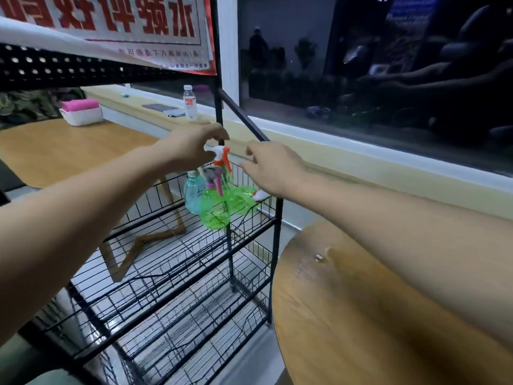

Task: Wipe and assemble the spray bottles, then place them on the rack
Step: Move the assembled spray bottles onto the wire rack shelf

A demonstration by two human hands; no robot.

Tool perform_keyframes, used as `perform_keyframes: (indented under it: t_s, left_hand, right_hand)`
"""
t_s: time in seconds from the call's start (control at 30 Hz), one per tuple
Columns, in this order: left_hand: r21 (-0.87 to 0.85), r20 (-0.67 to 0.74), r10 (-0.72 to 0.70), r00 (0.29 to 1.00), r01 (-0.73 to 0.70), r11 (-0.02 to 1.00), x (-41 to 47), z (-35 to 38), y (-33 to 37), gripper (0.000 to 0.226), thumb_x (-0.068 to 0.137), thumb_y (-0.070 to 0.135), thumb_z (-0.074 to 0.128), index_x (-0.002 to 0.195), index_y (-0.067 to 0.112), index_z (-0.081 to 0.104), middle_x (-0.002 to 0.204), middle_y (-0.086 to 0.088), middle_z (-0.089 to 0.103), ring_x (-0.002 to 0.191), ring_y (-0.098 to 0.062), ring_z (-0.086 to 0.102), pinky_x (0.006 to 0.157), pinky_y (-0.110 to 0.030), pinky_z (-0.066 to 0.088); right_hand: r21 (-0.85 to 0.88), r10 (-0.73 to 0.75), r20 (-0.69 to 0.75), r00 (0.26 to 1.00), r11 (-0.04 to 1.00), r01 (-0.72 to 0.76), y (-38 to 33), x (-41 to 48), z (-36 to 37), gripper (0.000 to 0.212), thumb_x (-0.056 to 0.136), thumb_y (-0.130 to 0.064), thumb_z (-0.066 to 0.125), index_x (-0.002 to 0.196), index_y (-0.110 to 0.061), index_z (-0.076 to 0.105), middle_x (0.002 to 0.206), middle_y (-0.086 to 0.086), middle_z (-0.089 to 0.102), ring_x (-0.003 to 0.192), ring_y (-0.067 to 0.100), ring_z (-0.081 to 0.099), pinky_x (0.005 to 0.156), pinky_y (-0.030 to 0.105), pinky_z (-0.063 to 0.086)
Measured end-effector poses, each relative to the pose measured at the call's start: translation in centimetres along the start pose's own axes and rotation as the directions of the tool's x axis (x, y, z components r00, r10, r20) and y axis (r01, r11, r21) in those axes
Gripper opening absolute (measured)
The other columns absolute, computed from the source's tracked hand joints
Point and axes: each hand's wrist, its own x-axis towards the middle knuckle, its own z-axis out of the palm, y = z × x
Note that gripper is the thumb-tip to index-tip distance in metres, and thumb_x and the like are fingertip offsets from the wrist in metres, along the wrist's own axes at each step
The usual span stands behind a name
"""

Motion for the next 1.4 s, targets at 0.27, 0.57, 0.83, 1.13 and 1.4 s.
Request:
perform_keyframes:
  t_s: [0.27, 0.57, 0.83, 1.13, 1.4]
  left_hand:
    - [-0.189, -0.044, 0.178, 0.983, -0.183, 0.965, -1.9, 0.8, 10.4, 0.034, 0.094, 0.014, 0.077, 0.127, 0.021, 0.068, 0.12, 0.006, 0.07, 0.109, -0.011, 0.064, 0.095, -0.03, 0.051]
    - [-0.324, 0.029, 0.358, 0.933, -0.33, 0.887, -3.0, 4.7, 24.2, 0.027, 0.098, 0.031, 0.074, 0.124, 0.028, 0.068, 0.115, 0.015, 0.073, 0.103, -0.007, 0.067, 0.089, -0.031, 0.055]
    - [-0.486, 0.083, 0.447, 0.891, -0.356, 0.798, -4.0, 9.2, 35.5, 0.018, 0.096, 0.031, 0.073, 0.114, 0.033, 0.07, 0.101, 0.016, 0.074, 0.093, 0.0, 0.069, 0.086, -0.034, 0.057]
    - [-0.507, 0.13, 0.497, 0.858, -0.373, 0.777, -4.5, 12.0, 43.1, 0.018, 0.097, 0.032, 0.073, 0.115, 0.032, 0.071, 0.098, 0.015, 0.074, 0.092, -0.007, 0.068, 0.084, -0.029, 0.054]
    - [-0.513, 0.158, 0.508, 0.846, -0.37, 0.775, -4.0, 13.7, 46.8, 0.024, 0.096, 0.031, 0.073, 0.12, 0.03, 0.07, 0.102, 0.014, 0.074, 0.093, -0.009, 0.068, 0.081, -0.029, 0.052]
  right_hand:
    - [-0.013, 0.104, -0.001, 0.995, 0.994, -0.104, 7.4, -11.0, -7.9, 0.022, 0.104, -0.044, 0.056, 0.11, -0.025, 0.065, 0.103, -0.003, 0.071, 0.093, 0.025, 0.065, 0.083, 0.044, 0.057]
    - [-0.105, 0.291, 0.034, 0.956, 0.953, -0.286, 14.1, -26.6, -14.6, 0.017, 0.1, -0.035, 0.06, 0.103, -0.023, 0.072, 0.094, -0.009, 0.073, 0.09, 0.017, 0.066, 0.083, 0.042, 0.058]
    - [-0.182, 0.462, 0.067, 0.884, 0.877, -0.445, 18.3, -37.4, -19.5, 0.022, 0.096, -0.04, 0.061, 0.104, -0.024, 0.073, 0.096, -0.006, 0.074, 0.091, 0.02, 0.069, 0.083, 0.045, 0.059]
    - [-0.406, 0.601, 0.205, 0.772, 0.771, -0.491, 21.3, -45.3, -22.2, 0.032, 0.086, -0.053, 0.054, 0.106, -0.03, 0.065, 0.105, -0.006, 0.065, 0.102, 0.025, 0.065, 0.083, 0.045, 0.057]
    - [-0.333, 0.597, 0.265, 0.757, 0.793, -0.509, 22.7, -47.4, -21.1, 0.023, 0.1, -0.042, 0.06, 0.087, -0.024, 0.054, 0.088, -0.007, 0.058, 0.085, 0.02, 0.061, 0.071, 0.043, 0.053]
